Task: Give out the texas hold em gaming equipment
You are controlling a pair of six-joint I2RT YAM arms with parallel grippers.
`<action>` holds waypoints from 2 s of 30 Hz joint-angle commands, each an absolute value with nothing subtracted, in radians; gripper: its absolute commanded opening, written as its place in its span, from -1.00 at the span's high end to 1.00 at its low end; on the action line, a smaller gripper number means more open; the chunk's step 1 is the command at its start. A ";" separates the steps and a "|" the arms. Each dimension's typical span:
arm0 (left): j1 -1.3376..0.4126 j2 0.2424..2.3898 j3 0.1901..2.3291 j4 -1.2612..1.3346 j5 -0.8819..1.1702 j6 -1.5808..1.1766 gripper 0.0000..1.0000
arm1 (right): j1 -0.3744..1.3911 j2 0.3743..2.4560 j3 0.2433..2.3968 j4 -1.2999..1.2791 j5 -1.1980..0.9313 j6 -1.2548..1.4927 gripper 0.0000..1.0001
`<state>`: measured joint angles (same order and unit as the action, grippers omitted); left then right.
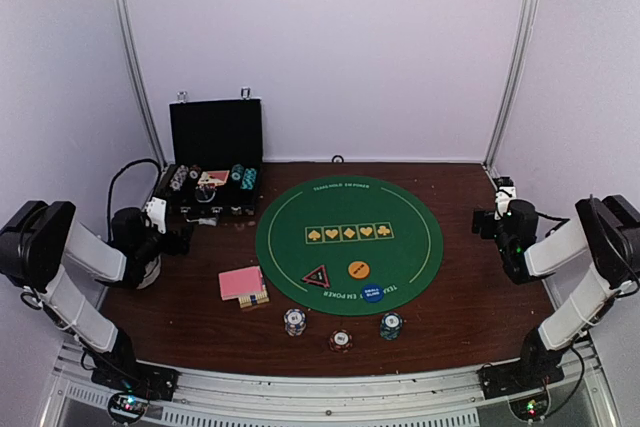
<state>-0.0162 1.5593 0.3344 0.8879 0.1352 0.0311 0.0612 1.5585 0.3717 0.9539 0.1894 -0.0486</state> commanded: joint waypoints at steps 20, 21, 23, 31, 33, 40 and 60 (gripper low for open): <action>-0.009 1.478 0.457 0.635 0.109 0.014 -0.95 | 0.057 1.364 0.690 0.287 0.345 0.058 -0.99; -0.009 1.458 0.516 0.514 0.110 0.013 -0.95 | 0.057 1.346 0.718 0.249 0.348 0.074 -0.99; -0.009 1.428 0.607 0.343 0.099 0.004 -0.95 | 0.058 1.327 0.791 0.166 0.303 0.095 -0.99; -0.009 1.370 0.908 -0.176 0.140 -0.045 -0.95 | 0.051 1.388 1.109 -0.205 0.172 0.347 -0.99; -0.009 1.360 0.967 -0.262 0.143 -0.034 -0.95 | 0.048 1.421 1.157 -0.245 0.035 0.328 -0.99; 0.019 1.371 1.198 -0.541 0.172 0.066 -0.95 | 0.334 1.494 1.296 -0.381 0.031 0.200 -0.99; 0.043 1.317 1.240 -0.701 0.251 0.122 -0.95 | 0.969 1.961 1.497 -0.458 0.003 0.239 -0.66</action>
<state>0.0357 1.3537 1.2354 -0.6952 0.2089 0.0933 0.9512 1.9369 1.4712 -0.4648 0.0189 0.2020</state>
